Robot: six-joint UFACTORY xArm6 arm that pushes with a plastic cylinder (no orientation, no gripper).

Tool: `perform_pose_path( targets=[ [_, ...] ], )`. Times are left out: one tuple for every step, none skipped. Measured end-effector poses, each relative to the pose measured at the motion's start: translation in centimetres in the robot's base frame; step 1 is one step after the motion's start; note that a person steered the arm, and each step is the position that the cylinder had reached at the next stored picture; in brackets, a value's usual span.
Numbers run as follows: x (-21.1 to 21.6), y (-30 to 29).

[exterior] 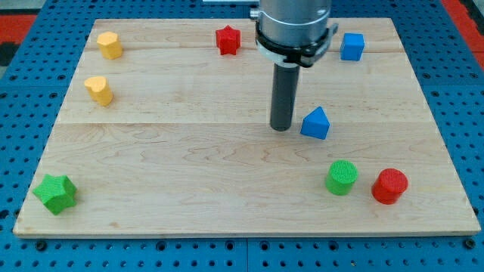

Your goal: Put the blue triangle parallel to the right of yellow heart

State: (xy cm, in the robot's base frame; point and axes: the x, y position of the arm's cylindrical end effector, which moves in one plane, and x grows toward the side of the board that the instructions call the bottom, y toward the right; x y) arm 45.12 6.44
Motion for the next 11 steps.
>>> perform_pose_path(
  targets=[
    [0.1,6.6],
    [0.5,7.4],
    [1.7,7.8],
    [3.3,9.4],
    [-0.3,10.5],
    [-3.8,9.8],
    [-3.9,9.3],
    [-5.9,3.5],
    [-9.2,0.5],
    [-10.8,0.3],
    [-11.5,0.3]
  ],
)
